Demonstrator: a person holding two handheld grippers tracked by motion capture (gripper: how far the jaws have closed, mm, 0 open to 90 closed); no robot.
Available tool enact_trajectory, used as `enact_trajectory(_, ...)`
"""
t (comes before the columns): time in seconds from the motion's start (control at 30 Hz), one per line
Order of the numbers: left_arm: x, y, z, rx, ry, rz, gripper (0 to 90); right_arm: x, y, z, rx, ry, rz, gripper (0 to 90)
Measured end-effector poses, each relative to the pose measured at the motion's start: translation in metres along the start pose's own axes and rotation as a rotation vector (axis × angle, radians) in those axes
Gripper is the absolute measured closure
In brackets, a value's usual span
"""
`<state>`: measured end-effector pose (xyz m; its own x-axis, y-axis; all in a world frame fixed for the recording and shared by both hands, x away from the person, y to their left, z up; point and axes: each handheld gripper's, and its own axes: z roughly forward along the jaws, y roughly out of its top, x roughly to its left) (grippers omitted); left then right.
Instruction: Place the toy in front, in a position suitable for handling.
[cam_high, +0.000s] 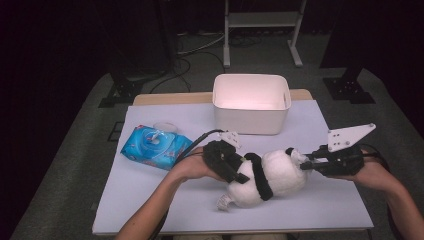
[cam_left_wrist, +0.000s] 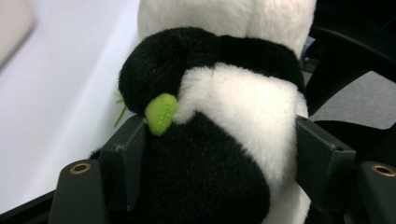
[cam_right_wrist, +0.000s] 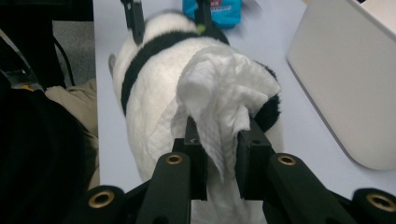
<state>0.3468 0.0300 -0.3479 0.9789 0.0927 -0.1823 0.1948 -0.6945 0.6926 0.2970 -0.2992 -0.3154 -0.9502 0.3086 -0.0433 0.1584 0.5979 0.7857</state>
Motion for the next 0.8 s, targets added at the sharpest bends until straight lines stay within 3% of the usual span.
enact_trajectory(0.03,0.000,0.002,-0.009,0.006,0.030,0.012,27.8,-0.001,-0.002,0.003,0.008,-0.002,0.005,76.2)
enact_trajectory(0.1,-0.001,0.003,-0.017,0.024,0.053,0.015,27.9,-0.002,-0.006,0.010,0.023,0.000,0.014,76.1)
enact_trajectory(0.2,-0.002,0.000,-0.019,0.065,0.081,0.029,27.9,-0.004,-0.012,0.028,0.045,0.017,0.017,76.1)
enact_trajectory(0.27,-0.003,-0.002,-0.018,0.068,0.085,0.032,27.8,-0.003,-0.012,0.039,0.043,0.037,0.015,76.1)
enact_trajectory(0.4,-0.004,-0.003,-0.017,0.059,0.081,0.038,27.6,0.000,-0.005,0.042,0.012,0.044,0.008,76.1)
enact_trajectory(0.53,-0.009,0.003,-0.011,0.070,0.081,0.070,27.2,0.004,0.010,0.046,0.030,0.052,-0.035,76.0)
enact_trajectory(0.7,-0.013,0.004,-0.008,0.079,0.084,0.081,26.4,0.008,0.028,0.062,0.077,0.062,-0.092,75.5)
enact_trajectory(0.8,-0.013,0.002,-0.009,0.077,0.085,0.077,26.4,0.007,0.030,0.064,0.075,0.071,-0.090,75.5)
